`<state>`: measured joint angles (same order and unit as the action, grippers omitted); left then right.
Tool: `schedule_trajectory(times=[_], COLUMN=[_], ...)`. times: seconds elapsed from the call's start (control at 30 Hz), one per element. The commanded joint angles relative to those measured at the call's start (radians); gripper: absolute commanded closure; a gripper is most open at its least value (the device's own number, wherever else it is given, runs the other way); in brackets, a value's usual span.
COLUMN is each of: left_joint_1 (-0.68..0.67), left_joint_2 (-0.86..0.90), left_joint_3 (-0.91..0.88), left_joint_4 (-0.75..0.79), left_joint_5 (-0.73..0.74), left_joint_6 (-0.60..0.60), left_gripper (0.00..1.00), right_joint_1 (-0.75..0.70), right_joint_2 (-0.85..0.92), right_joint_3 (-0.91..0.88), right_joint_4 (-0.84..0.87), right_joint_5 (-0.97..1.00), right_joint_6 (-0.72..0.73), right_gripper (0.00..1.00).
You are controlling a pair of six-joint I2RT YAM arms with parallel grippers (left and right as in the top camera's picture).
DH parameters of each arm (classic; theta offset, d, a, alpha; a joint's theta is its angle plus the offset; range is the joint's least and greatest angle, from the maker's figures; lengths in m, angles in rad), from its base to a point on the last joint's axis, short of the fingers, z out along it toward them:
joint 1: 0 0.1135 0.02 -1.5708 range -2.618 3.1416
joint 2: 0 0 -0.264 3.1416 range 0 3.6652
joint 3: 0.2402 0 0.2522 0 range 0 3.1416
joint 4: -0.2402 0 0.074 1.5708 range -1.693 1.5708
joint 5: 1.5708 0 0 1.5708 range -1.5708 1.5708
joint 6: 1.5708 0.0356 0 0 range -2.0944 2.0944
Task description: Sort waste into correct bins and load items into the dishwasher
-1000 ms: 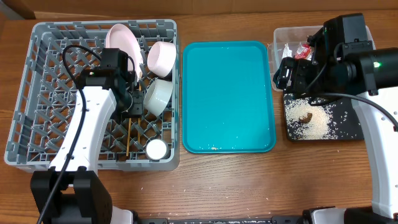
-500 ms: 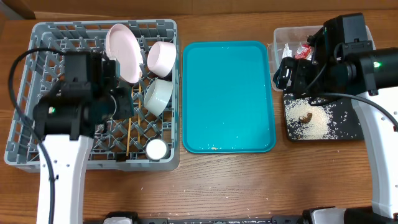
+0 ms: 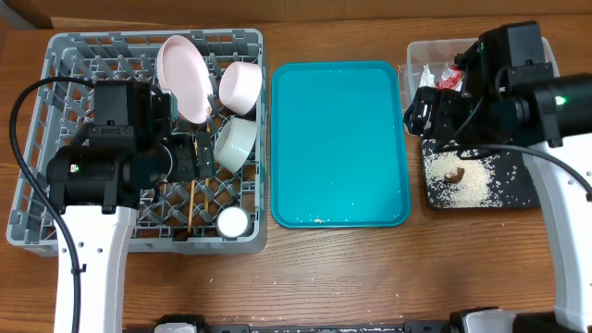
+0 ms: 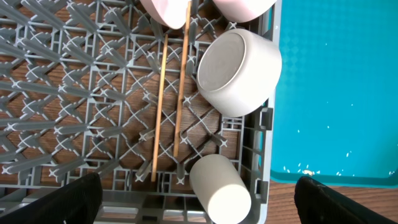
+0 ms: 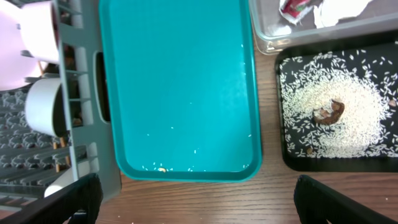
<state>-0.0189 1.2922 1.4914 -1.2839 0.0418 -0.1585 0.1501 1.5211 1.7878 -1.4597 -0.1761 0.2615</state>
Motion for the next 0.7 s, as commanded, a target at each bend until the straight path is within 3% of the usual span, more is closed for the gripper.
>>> schedule_trajectory(times=[0.0, 0.13, 0.37, 0.5, 0.57, 0.67], left_joint_1=[0.003, 0.003, 0.003, 0.003, 0.003, 0.003], left_joint_2=[0.003, 0.003, 0.003, 0.003, 0.003, 0.003], left_joint_3=[0.016, 0.016, 0.016, 0.016, 0.016, 0.016], left_joint_4=[0.001, 0.001, 0.001, 0.001, 0.001, 0.001], left_joint_5=[0.011, 0.011, 0.011, 0.011, 0.011, 0.011], left_joint_6=[-0.006, -0.006, -0.006, -0.006, -0.006, -0.006], left_gripper=[0.0, 0.0, 0.0, 0.0, 0.0, 0.0], right_joint_1=[0.014, 0.014, 0.011, -0.008, -0.043, -0.052], right_joint_2=[-0.111, -0.231, -0.585, -0.792, -0.938, -1.048], right_joint_3=[-0.002, -0.07, -0.391, -0.653, -0.927, -1.148], right_joint_4=[0.003, 0.009, 0.056, 0.452, 0.844, 1.073], right_joint_5=[0.003, 0.003, 0.108, 0.175, 0.168, 0.163], right_joint_6=[-0.001, -0.001, -0.054, -0.101, -0.159, -0.165], right_gripper=[0.0, 0.0, 0.0, 0.0, 0.0, 0.0])
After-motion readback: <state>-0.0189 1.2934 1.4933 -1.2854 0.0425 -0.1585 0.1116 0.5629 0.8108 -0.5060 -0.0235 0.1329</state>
